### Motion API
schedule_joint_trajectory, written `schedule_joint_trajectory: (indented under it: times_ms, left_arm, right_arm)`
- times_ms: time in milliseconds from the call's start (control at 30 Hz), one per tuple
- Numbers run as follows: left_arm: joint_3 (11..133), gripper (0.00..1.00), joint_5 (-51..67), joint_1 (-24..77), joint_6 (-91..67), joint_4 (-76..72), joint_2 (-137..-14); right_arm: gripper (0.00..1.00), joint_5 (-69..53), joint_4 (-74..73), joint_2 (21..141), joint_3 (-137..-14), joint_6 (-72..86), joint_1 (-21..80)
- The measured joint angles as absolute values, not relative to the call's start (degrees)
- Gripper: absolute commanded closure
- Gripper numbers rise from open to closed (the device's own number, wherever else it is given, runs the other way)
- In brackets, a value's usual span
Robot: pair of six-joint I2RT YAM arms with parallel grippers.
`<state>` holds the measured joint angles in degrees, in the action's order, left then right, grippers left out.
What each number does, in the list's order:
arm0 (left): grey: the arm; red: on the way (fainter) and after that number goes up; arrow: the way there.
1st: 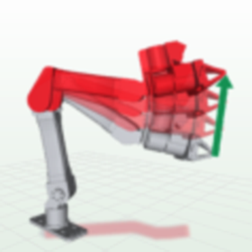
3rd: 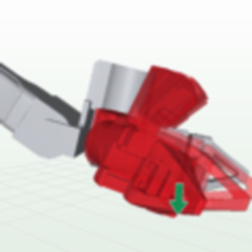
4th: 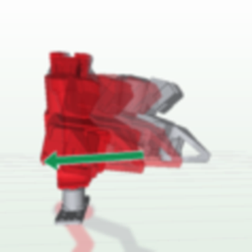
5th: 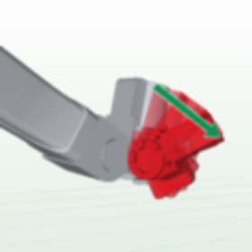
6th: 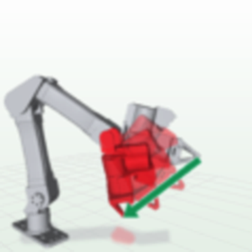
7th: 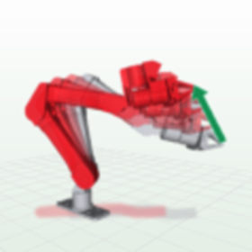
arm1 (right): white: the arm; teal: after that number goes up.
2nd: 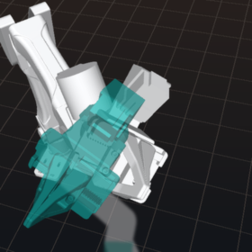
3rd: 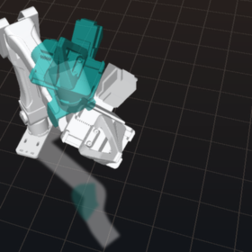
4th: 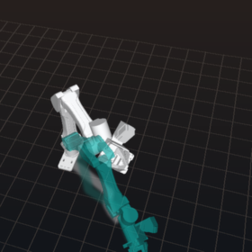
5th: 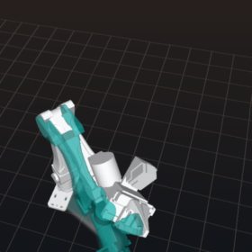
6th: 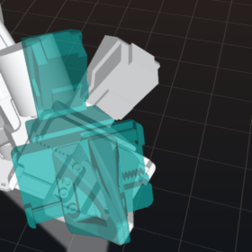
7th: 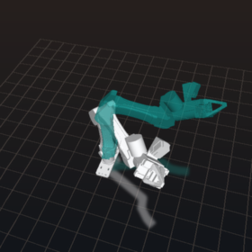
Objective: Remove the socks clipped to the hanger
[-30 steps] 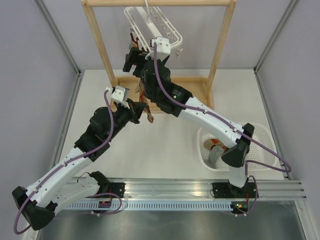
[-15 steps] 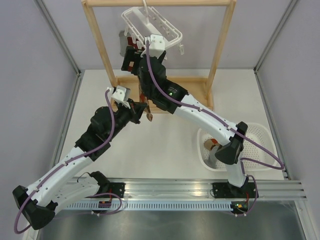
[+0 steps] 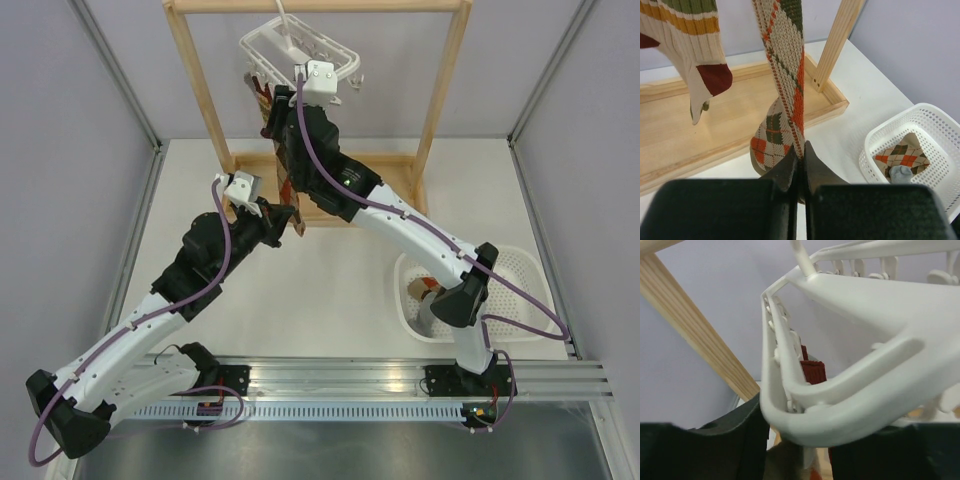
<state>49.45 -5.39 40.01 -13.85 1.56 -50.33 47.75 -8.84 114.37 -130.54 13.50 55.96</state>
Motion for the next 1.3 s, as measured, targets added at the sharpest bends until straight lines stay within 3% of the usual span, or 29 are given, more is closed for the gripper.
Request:
schedule_joint_trajectory:
  times_ms: [33,67,233,467,567,733,833,1067,1300]
  left_arm:
    - [49.45,0.98,-5.37,40.01,-13.85,1.56,-50.33]
    - [49.45,0.98,-5.37,40.01,-13.85,1.56,-50.35]
    - [49.45,0.98,-4.29,40.21,-13.85,2.28,-50.78]
    - [49.43,0.98,-3.81,40.27,-13.85,3.25,-51.29]
    - [49.43,0.98,-3.79,40.27,-13.87,3.31,-51.37]
    - [49.43,0.98,-3.81,40.27,-13.85,3.31,-51.46]
    - [49.43,0.98,-3.84,40.27,-13.85,3.31,-51.72]
    - [49.43,0.98,-4.16,40.27,-13.85,3.33,-51.94]
    - [49.43,0.98,-6.74,40.23,-13.85,3.53,-53.56]
  right_arm:
    - [0.68,48.01,-8.88,114.37,-130.54,13.28,55.70]
    - [0.74,48.23,-8.91,114.37,-130.54,12.95,55.46]
    - [0.96,48.86,-8.54,114.39,-130.78,12.56,54.70]
    - [0.98,49.01,-8.16,114.39,-130.80,12.60,54.04]
    - [0.89,48.99,-7.99,114.39,-130.61,12.62,53.98]
    - [0.32,48.27,-6.59,114.06,-127.81,13.13,53.84]
    - [0.26,46.30,-6.92,113.97,-125.10,13.28,53.56]
    - [0.24,42.11,-7.42,110.61,-114.54,14.63,53.34]
    - [0.24,40.58,-3.92,99.77,-97.89,15.57,53.41]
